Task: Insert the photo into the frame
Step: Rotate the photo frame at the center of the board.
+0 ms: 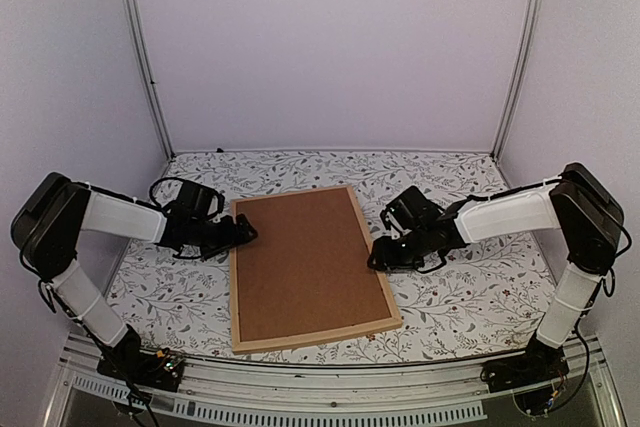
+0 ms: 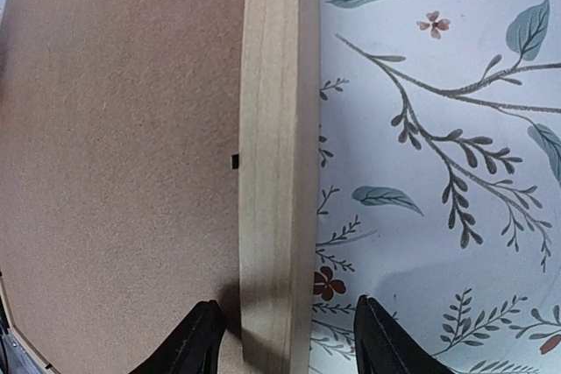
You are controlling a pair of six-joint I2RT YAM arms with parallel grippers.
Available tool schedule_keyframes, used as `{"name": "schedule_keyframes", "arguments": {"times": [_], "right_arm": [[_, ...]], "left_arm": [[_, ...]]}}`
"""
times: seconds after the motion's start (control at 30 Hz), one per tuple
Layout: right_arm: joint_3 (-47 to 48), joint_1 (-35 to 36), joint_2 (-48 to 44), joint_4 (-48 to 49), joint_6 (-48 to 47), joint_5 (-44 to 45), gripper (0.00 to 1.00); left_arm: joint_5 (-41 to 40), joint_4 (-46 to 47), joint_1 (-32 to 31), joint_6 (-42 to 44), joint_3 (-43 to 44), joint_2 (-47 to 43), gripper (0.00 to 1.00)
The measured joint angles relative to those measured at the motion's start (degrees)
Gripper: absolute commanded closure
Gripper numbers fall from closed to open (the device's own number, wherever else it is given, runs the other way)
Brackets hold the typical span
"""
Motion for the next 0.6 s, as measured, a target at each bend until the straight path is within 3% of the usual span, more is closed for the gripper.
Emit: {"name": "schedule_keyframes", "arguments": {"times": [0.6], "right_arm": [[-0.1,-0.6,-1.8,-1.2,-0.2,-0.4,0.43]], "left_arm": [[-0.9,1.4,-2.1,-1.7,-0.3,0.1,0.02]]}}
